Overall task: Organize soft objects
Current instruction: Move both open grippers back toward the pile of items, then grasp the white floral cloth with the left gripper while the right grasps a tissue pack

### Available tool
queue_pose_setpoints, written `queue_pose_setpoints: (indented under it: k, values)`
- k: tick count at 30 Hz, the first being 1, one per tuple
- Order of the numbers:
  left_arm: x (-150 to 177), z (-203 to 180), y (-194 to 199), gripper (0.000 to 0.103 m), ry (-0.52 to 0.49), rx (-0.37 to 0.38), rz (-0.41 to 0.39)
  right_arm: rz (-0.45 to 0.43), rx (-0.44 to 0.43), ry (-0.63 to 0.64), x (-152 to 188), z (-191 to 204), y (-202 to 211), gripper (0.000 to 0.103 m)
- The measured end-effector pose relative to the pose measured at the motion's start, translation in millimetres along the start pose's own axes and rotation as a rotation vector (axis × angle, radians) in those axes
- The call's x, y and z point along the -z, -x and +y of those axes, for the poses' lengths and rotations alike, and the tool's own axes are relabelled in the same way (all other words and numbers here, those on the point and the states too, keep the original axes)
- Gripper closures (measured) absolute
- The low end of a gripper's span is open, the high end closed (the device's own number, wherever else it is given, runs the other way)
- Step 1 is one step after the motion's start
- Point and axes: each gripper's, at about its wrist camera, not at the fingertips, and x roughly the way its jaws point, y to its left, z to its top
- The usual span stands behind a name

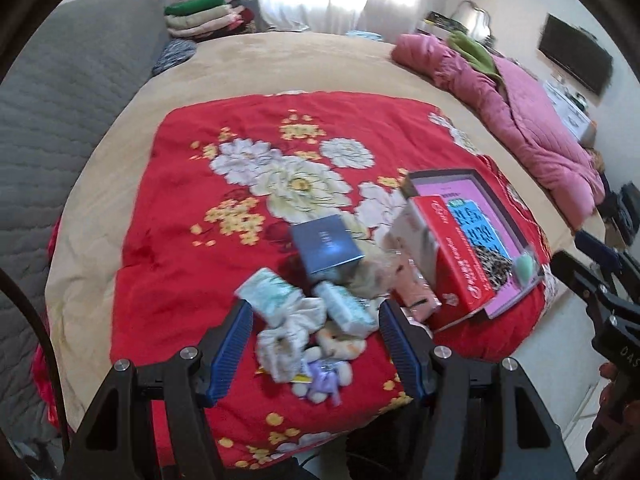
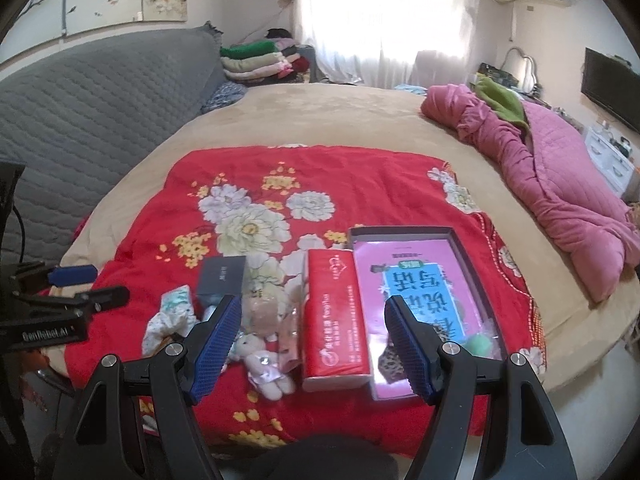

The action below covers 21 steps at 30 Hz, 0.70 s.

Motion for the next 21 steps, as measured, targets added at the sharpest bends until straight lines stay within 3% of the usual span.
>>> queue_pose_setpoints:
  k: [12, 21]
  values:
    - [19.9, 65.9, -5.0, 0.038, 0.119, -0.061, 0.03, 0.032, -0.021, 0.038, 7.6, 16.1, -15.3, 0.028]
    - [39.1, 73.7, -24.3, 0.038, 0.12, -0.041, 0.081, 0.089, -0.05, 0.085, 22.7, 35.0, -37.3, 0.028]
